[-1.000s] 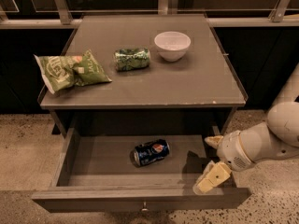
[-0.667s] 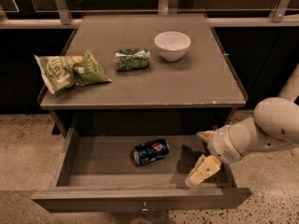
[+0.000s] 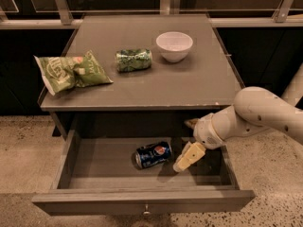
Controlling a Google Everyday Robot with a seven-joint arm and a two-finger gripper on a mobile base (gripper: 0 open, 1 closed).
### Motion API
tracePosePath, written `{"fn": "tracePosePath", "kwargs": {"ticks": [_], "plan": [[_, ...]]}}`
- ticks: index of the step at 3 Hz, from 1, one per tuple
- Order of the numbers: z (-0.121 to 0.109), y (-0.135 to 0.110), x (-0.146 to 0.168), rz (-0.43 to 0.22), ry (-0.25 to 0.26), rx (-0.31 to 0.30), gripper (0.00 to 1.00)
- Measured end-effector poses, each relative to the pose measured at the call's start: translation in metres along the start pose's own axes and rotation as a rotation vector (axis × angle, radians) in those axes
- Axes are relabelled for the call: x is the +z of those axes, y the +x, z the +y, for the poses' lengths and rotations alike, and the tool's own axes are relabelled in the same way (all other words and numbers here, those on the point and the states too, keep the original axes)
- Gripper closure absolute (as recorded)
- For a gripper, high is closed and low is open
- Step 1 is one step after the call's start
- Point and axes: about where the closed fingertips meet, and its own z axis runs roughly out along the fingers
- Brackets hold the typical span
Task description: Pick pepsi can from top drawer and place on counter
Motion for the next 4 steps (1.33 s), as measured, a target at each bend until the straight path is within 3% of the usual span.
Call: {"fn": "tracePosePath", "kwargs": {"ticks": [1, 3, 4], "plan": [[-0.007, -0.009, 0.014, -0.001, -0.001, -0.023, 0.00], [0.014, 0.013, 0.015, 0.056, 0.187, -0.017, 0.00], [0.007, 0.016, 0.018, 0.047, 0.225, -0.016, 0.00]]}}
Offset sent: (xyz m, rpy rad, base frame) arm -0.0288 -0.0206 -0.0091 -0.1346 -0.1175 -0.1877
